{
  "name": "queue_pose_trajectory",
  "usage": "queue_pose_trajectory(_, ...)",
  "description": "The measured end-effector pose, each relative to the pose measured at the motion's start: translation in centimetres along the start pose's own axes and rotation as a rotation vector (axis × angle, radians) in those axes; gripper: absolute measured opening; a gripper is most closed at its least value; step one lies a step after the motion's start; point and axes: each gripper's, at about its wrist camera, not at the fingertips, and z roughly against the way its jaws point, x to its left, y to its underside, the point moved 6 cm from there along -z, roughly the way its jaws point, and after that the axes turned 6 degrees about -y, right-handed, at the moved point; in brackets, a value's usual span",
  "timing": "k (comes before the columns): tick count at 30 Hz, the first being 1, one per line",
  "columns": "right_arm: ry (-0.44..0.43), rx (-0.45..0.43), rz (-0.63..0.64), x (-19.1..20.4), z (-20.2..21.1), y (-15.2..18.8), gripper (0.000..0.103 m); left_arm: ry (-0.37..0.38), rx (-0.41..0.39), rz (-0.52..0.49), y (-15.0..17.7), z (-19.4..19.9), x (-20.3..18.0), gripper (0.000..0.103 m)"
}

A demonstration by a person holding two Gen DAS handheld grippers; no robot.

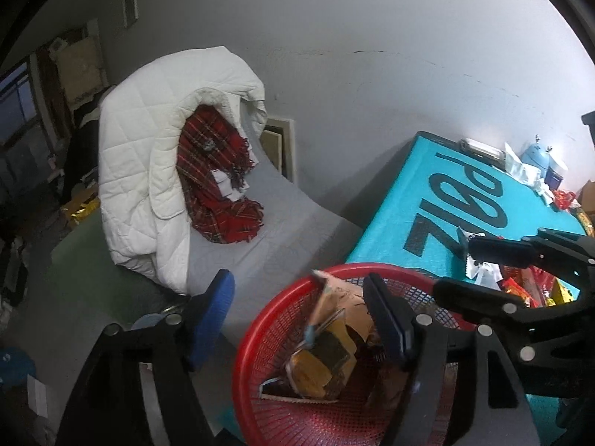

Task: Organize snacks
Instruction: 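Open both tools to drop the packets into the red basket, then move both tools back over the remaining snacks on the table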

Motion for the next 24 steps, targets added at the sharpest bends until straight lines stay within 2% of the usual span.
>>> queue_pose_trajectory(7,0.007,-0.008,-0.004,-0.1,0.9,0.0,0.057,0.023,0.009,0.009,0.1,0.7,-0.2,0.071)
queue_pose_trajectory(24,0.063,-0.135,0.007,0.5,8.2,-0.5,0.057,0.022,-0.124,-0.017,-1.8,7.9,-2.3,0.071)
